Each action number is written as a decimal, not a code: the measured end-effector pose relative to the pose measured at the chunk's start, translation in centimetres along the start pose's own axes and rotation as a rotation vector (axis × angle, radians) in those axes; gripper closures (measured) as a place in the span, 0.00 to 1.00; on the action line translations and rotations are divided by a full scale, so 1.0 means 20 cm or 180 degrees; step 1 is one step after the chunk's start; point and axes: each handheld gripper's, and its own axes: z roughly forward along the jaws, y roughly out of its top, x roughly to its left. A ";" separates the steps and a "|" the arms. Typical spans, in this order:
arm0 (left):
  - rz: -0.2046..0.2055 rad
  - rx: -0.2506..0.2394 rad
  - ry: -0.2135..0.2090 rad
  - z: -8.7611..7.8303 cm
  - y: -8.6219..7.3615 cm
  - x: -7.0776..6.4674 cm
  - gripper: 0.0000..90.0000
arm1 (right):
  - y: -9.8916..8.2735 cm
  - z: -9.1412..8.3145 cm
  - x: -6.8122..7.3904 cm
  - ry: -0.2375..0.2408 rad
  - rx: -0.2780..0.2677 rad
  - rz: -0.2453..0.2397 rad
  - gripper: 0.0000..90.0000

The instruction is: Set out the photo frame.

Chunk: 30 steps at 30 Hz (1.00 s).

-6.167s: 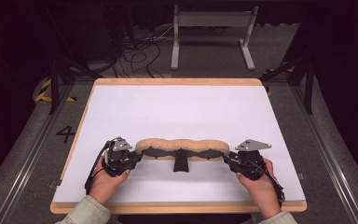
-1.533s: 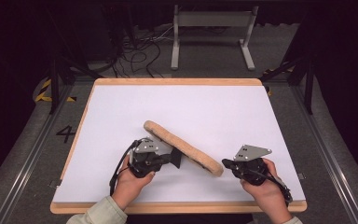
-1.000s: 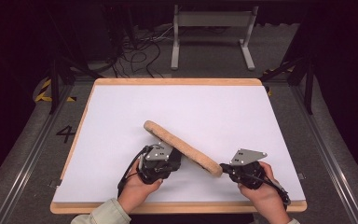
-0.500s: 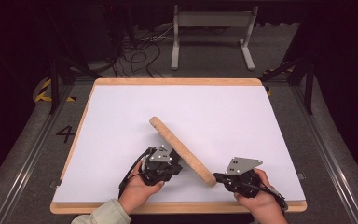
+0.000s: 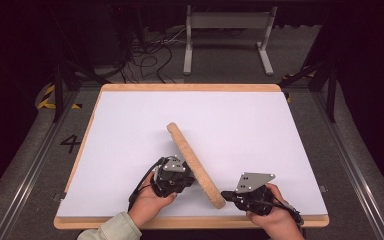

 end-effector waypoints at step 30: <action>-0.0429 -0.0118 0.0275 0.02 0.03 0.31 1.00 | 0.01 0.00 0.01 -0.0054 -0.0023 -0.0034 1.00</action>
